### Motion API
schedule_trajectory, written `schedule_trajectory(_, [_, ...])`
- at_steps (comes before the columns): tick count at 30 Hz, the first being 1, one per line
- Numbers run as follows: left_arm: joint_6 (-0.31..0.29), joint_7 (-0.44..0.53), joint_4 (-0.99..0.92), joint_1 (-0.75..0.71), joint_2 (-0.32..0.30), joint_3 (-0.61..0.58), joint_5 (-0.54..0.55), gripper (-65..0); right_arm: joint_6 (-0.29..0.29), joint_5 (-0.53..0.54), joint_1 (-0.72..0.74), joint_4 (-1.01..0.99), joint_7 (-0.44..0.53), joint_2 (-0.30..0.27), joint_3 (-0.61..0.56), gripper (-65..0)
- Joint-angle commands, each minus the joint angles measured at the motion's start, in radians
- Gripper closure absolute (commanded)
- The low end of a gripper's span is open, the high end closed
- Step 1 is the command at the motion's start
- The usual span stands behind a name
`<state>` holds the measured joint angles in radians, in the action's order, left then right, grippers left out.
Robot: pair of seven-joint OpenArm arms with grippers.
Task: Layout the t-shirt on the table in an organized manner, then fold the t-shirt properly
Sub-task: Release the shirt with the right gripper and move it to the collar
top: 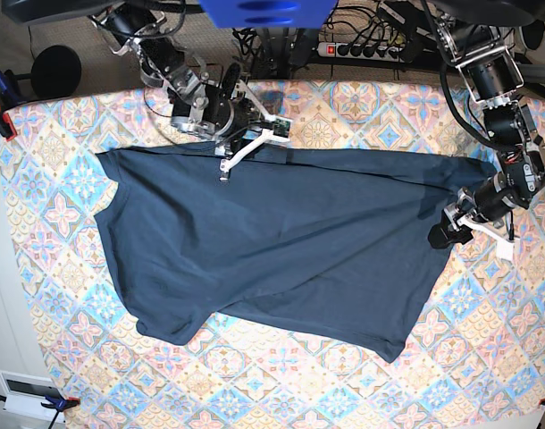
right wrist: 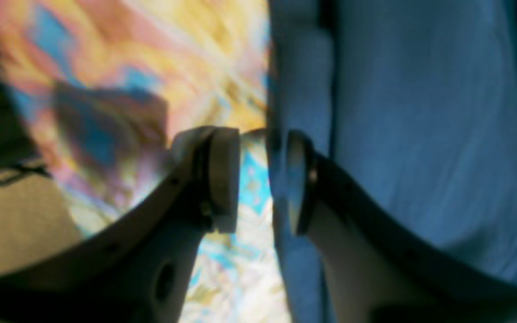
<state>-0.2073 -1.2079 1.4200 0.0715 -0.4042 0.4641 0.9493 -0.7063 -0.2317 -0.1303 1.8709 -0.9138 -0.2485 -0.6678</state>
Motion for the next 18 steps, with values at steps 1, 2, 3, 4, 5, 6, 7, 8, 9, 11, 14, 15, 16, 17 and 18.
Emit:
schedule_trajectory(1, [-0.007,0.017,0.017,0.020,-0.019,0.005,0.023,-46.6,0.008,-0.010,0.022,0.019,0.009,0.002,0.009,-17.6])
schedule_trajectory(2, [-0.007,0.017,0.017,0.020,-0.019,0.005,0.023,-46.6,0.008,-0.010,0.022,0.019,0.009,0.002,0.009,-17.7])
schedule_trajectory(3, [-0.007,0.017,0.017,0.021,-0.019,0.005,0.023,-46.6,0.008,-0.010,0.022,0.017,0.009,0.002,0.009,-17.7])
schedule_trajectory(4, [-0.007,0.017,0.017,0.021,-0.019,0.005,0.023,-46.6,0.008,-0.010,0.024,0.017,0.011,0.002,0.009,-17.7])
schedule_trajectory(5, [-0.007,0.017,0.017,0.021,-0.019,0.005,0.023,-46.6,0.008,-0.010,0.025,0.016,0.011,0.002,0.009,-17.7])
schedule_trajectory(6, [-0.007,0.017,0.017,0.021,-0.019,0.005,0.023,-46.6,0.008,-0.010,0.027,0.016,0.011,0.002,0.009,-17.7])
schedule_trajectory(7, [-0.007,0.017,0.017,0.021,-0.019,0.005,0.023,-46.6,0.008,-0.010,0.027,0.014,0.011,0.002,0.009,-17.7])
schedule_trajectory(8, [-0.007,0.017,0.017,0.021,-0.019,0.005,0.023,-46.6,0.008,-0.010,0.027,0.005,0.011,0.002,0.009,-17.7])
schedule_trajectory(9, [-0.007,0.017,0.017,0.021,-0.019,0.005,0.023,-46.6,0.008,-0.010,0.027,-0.006,0.011,0.002,0.009,-17.7])
schedule_trajectory(11, [-0.007,0.017,0.017,0.021,-0.019,0.005,0.023,-46.6,0.008,-0.010,0.027,-0.027,0.011,0.002,0.009,-17.7])
schedule_trajectory(14, [-0.007,0.013,0.017,0.021,-0.019,0.005,0.023,-46.6,0.008,-0.010,0.027,-0.049,0.012,0.002,0.009,-17.7])
schedule_trajectory(15, [-0.007,0.013,0.017,0.021,-0.019,0.005,0.023,-46.6,0.008,-0.010,0.027,-0.057,0.012,0.002,0.009,-17.7])
schedule_trajectory(16, [-0.007,0.013,0.017,0.021,-0.019,0.005,0.023,-46.6,0.008,-0.010,0.027,-0.060,0.014,0.002,0.009,-17.7])
schedule_trajectory(17, [-0.007,0.013,0.017,0.021,-0.019,0.005,0.023,-46.6,0.008,-0.010,0.027,-0.064,0.014,0.002,0.009,-17.7])
schedule_trajectory(18, [-0.007,0.013,0.017,0.021,-0.019,0.005,0.023,-46.6,0.008,-0.010,0.027,-0.069,0.014,0.002,0.009,-17.7])
